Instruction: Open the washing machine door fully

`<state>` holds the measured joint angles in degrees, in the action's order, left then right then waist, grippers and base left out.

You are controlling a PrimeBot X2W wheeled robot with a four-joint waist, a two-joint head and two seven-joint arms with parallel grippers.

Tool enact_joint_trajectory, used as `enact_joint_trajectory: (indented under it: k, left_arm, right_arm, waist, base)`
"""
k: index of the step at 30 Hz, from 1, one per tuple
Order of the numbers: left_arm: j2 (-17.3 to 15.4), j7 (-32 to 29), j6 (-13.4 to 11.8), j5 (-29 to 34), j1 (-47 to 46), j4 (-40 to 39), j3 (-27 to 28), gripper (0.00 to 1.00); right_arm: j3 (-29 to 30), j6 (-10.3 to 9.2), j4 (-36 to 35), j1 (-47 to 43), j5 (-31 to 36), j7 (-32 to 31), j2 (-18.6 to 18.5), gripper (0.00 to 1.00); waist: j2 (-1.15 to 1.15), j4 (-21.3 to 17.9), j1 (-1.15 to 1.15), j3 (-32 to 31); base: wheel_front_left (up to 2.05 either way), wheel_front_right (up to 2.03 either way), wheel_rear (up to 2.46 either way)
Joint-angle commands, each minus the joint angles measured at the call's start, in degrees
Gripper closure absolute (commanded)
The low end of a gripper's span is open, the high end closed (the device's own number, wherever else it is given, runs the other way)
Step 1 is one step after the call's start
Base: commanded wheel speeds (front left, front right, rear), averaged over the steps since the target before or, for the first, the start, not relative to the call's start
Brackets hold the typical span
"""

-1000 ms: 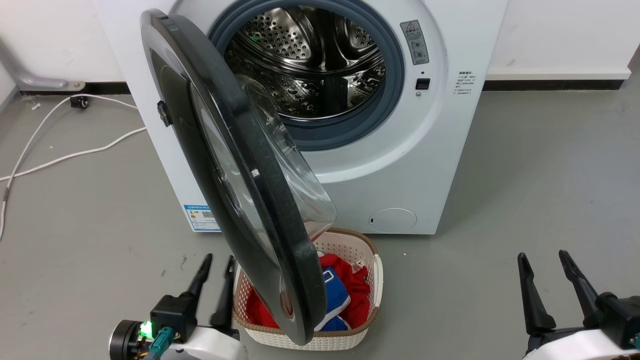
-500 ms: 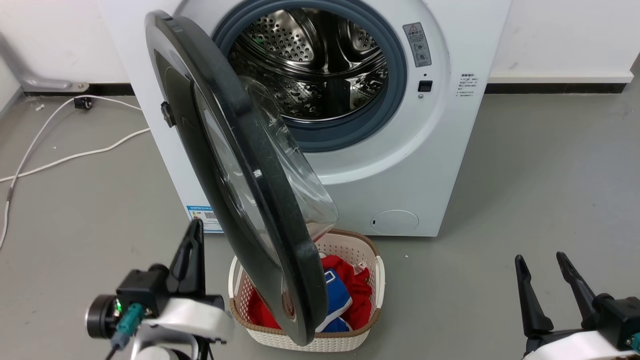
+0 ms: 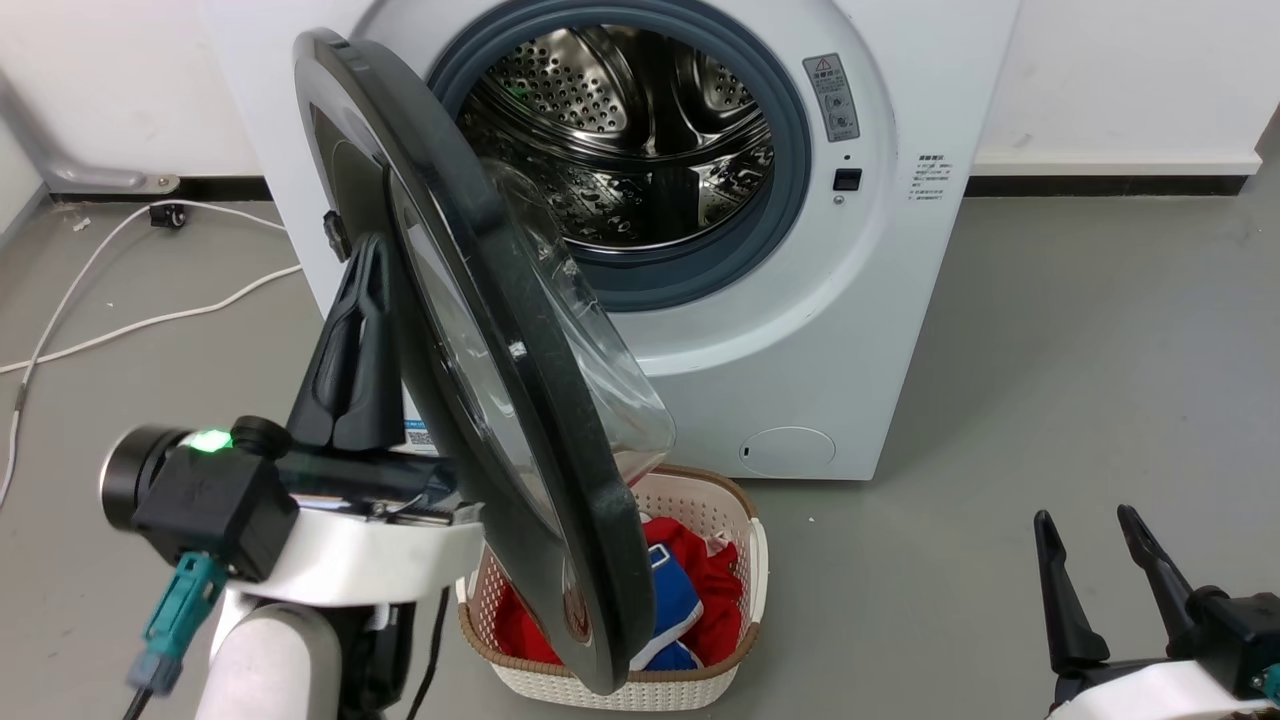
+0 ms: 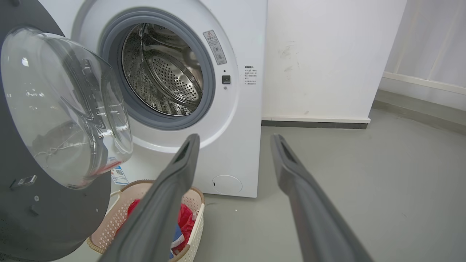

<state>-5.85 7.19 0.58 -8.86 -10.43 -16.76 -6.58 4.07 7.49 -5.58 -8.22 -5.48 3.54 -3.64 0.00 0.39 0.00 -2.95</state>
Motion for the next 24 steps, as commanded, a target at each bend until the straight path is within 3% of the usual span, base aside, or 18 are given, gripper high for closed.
enact_joint_trajectory:
  k: [1, 4, 9, 24]
  left_arm:
    - [0.2, -0.1, 0.3, 0.4, -0.8, -1.0, -0.5, 1.00]
    - [1.0, -1.1, 0.4, 1.5, -3.1, -8.5, -5.1, 1.00]
    - [1.8, -3.6, 1.7, 0.3, -3.7, -10.5, -11.0, 1.00]
    - [2.5, -15.9, 3.7, -6.6, 2.7, 0.3, -28.2, 1.00]
  right_arm:
    - [0.1, 0.01, 0.1, -0.1, 0.0, 0.3, 0.2, 0.00]
    - [0.7, 0.01, 0.3, -0.5, -0.1, 0.4, 0.4, 0.00]
    - [1.1, 0.01, 0.5, -0.7, -0.1, 0.4, 0.5, 0.00]
    - [0.5, 0.01, 1.7, -0.5, -0.4, 0.3, 0.7, 0.00]
  waist:
    - [0.00, -0.1, 0.00, 0.0]
    - [0.00, -0.2, 0.00, -0.1]
    - [0.00, -0.1, 0.00, -0.2]
    - [0.00, -0.4, 0.00, 0.4]
  base:
    - [0.00, 0.00, 0.00]
    - [0.00, 0.00, 0.00]
    - [0.00, 0.00, 0.00]
    - [0.00, 0.00, 0.00]
